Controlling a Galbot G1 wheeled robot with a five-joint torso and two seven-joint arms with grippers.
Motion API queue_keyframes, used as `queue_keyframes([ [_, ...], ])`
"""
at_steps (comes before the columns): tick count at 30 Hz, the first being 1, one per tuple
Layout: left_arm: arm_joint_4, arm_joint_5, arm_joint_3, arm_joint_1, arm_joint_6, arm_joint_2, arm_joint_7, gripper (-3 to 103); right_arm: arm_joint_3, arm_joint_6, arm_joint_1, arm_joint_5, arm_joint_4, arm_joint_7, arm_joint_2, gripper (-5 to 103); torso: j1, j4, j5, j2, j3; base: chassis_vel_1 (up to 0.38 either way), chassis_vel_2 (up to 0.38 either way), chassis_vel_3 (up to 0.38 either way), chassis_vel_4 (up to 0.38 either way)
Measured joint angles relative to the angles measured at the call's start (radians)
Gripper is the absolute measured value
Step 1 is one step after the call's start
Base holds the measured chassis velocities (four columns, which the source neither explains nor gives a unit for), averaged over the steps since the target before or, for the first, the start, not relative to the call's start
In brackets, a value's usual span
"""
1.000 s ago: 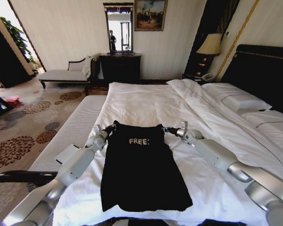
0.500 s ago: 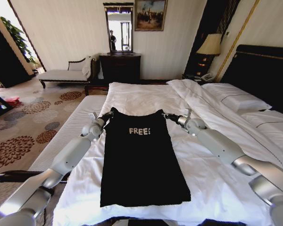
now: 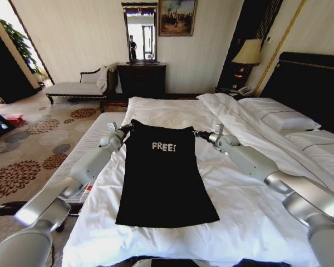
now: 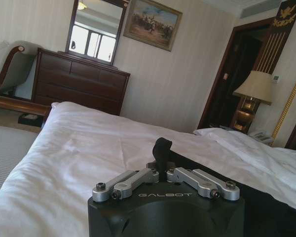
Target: Fold the clothes on the bed.
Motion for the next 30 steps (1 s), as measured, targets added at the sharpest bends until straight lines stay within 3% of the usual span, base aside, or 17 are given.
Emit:
queue_keyframes([
  [5,0.056,-0.029,0.063,-0.066,-0.009,-0.012,0.028,2,-0.022,0.002,0.044,0.0,-0.075,-0.012,0.035,1,0.0,0.0,0.0001,0.0,0.0,0.0,0.0,0.0,0.0],
  [13,0.066,-0.032,0.059,-0.095,-0.01,-0.02,0.031,2,-0.027,0.004,0.064,-0.004,-0.098,-0.011,0.057,1,0.0,0.0001,0.0001,0.0,0.0,0.0,0.0,0.0,0.0],
  [17,0.01,-0.002,0.044,-0.066,-0.019,-0.001,0.021,2,0.007,0.006,0.033,-0.015,-0.033,0.005,0.036,1,0.0,-0.0001,0.0003,0.0,0.0,0.0,0.0,0.0,0.0],
  [20,-0.09,0.065,-0.002,0.008,-0.038,0.029,-0.006,2,0.072,0.025,-0.028,-0.088,0.075,0.012,-0.008,1,0.0,0.0,0.0004,0.0,0.0,0.0,0.0,0.0,0.0],
  [22,-0.109,0.07,-0.011,0.023,-0.039,0.035,-0.013,2,0.086,0.031,-0.039,-0.106,0.094,0.012,-0.016,1,0.0,0.0,0.0002,0.0,0.0,0.0,0.0,0.0,0.0],
  [26,-0.293,0.079,-0.069,0.137,-0.033,0.093,-0.044,2,0.188,0.042,-0.129,-0.121,0.261,0.044,-0.073,1,0.0,0.0001,0.0001,0.0,0.0,0.0,0.0,0.0,0.0],
  [30,-0.398,0.078,-0.104,0.193,-0.031,0.134,-0.06,2,0.243,0.045,-0.189,-0.134,0.357,0.048,-0.113,1,0.0,0.0001,0.0002,0.0,0.0,0.0,0.0,0.0,0.0],
])
